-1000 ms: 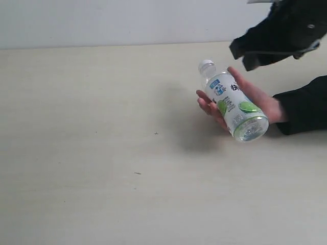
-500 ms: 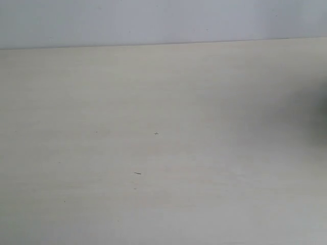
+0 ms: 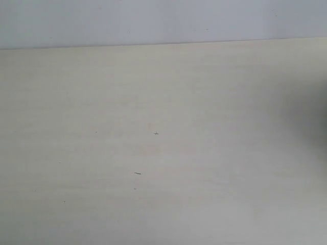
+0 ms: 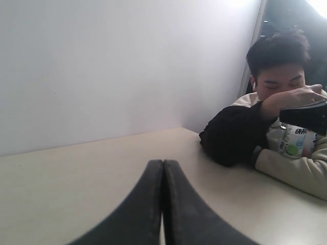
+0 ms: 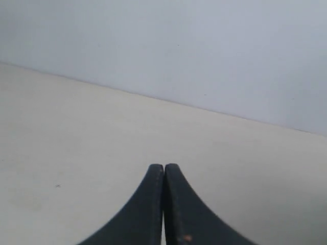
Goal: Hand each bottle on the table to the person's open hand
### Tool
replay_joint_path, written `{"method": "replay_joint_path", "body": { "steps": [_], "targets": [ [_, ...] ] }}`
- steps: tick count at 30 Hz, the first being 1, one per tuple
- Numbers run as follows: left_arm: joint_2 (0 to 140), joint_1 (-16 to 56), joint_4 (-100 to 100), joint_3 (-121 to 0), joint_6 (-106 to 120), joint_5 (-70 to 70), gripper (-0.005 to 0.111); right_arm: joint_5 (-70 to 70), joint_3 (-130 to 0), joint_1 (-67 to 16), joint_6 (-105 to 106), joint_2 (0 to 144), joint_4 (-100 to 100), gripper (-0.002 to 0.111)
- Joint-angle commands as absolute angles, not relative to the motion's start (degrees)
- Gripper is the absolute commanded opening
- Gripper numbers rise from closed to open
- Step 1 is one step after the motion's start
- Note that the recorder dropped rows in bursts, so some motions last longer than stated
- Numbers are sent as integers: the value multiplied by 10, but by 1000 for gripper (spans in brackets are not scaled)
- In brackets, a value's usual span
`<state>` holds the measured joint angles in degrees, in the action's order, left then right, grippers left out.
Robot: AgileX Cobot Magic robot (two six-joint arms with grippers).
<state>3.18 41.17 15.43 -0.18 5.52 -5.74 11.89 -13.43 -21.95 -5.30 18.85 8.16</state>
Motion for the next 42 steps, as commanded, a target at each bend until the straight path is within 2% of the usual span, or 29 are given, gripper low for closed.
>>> {"method": "replay_joint_path", "body": {
  "steps": [1,8,18,42],
  "targets": [
    [31,410,155,0,56,-57,0,-9,-52,-138,-50,146,92,0],
    [31,410,155,0,56,-57,0,-32,0,-23,-77,58,73,0],
    [31,410,155,0,56,-57,0,104,0,77,-82,0,60,0],
    [31,410,155,0,56,-57,0,81,0,77,-72,0,0,0]
  ]
}}
